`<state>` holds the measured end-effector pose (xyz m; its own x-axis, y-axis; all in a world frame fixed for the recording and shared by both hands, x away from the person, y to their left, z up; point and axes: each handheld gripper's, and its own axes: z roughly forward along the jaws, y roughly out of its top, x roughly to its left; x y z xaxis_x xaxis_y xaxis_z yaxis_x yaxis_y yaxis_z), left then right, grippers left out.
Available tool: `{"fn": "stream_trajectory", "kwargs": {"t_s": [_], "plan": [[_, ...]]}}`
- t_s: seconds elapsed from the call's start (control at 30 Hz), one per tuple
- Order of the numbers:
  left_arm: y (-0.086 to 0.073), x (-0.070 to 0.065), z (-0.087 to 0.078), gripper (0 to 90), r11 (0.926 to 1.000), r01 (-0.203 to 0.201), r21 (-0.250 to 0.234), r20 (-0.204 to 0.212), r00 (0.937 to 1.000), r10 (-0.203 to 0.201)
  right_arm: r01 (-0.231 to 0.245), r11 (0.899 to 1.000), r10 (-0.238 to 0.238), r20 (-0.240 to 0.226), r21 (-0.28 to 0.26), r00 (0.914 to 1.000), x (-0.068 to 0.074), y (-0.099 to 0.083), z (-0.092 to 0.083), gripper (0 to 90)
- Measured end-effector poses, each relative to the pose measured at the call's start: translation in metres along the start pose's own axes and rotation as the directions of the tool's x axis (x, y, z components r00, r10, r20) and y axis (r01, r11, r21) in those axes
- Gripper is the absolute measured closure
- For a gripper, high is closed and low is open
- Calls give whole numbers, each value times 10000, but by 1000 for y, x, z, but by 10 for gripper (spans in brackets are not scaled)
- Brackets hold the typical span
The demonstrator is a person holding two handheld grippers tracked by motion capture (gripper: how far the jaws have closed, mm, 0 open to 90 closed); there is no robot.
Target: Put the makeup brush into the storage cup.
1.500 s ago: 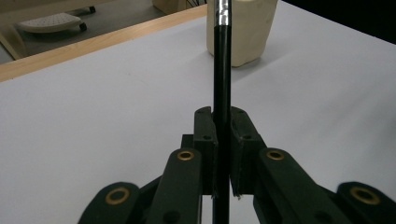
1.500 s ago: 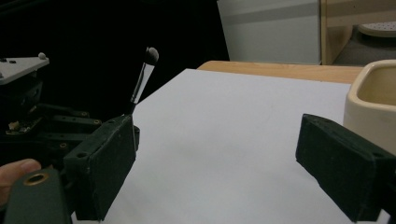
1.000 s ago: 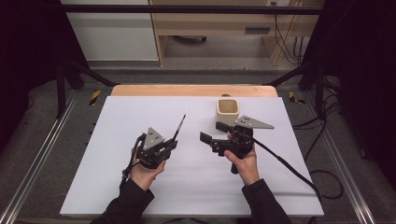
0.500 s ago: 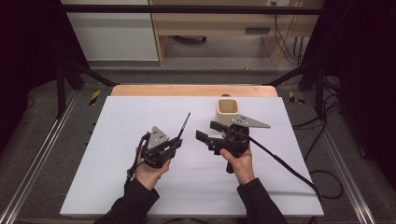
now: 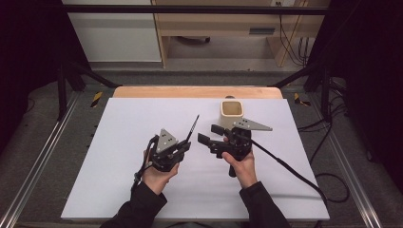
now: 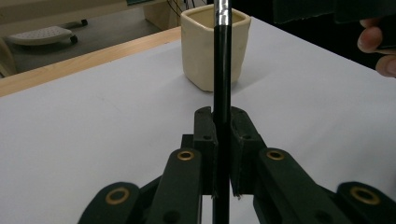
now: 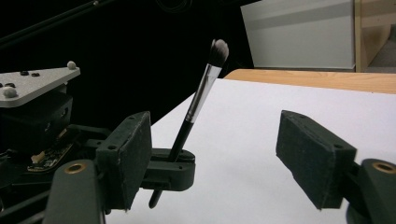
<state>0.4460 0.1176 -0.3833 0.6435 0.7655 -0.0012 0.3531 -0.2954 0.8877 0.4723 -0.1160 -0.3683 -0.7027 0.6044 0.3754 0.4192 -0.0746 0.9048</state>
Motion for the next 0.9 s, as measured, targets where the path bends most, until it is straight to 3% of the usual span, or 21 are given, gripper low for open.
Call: {"fn": "stream_trajectory", "kwargs": {"t_s": [0.33,0.9], "plan": [[2,-10,5,831,10000,-88,33,95,9999,87,-12,10000,12,-76,32,10000,1,-1,0,339],[4,-20,7,831,9997,-223,-67,269,9994,224,-198,9997,201,-216,162,9996,-1,-1,2,594]]}}
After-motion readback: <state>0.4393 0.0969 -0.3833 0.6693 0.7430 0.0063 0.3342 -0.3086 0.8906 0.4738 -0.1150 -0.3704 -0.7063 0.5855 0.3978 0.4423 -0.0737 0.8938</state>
